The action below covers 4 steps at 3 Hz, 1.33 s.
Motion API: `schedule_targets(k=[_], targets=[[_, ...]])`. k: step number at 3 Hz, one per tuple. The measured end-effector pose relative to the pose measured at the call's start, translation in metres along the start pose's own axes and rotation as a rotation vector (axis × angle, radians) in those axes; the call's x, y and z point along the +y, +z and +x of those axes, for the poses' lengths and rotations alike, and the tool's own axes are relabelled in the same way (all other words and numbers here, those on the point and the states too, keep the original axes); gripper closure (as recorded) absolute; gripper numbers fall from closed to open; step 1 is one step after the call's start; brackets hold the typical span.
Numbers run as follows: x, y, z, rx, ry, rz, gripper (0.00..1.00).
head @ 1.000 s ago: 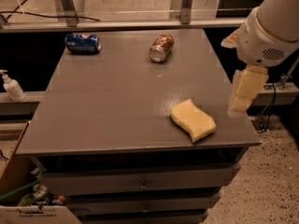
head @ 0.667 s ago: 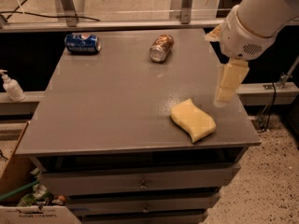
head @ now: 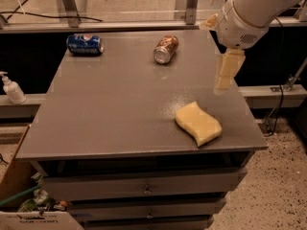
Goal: Pick orange can
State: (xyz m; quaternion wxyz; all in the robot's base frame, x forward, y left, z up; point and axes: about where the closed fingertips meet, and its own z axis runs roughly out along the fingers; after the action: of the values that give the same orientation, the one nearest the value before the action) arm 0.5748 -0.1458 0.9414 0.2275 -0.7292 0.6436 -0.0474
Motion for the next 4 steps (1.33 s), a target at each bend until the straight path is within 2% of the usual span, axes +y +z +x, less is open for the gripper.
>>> schedule_targets(k=[1,2,3,4], targets=[[-0.001,-0.004,-0.003,0.011,-0.021,0.001,0.00],[-0.033,0.025,0.005,0.042,-0.089,0.006,0.00],[-0.066,0.067,0.010,0.106,-0.156,-0.031,0.00],[-0.093,0.096,0.011,0.157,-0.235,-0.045,0.00]])
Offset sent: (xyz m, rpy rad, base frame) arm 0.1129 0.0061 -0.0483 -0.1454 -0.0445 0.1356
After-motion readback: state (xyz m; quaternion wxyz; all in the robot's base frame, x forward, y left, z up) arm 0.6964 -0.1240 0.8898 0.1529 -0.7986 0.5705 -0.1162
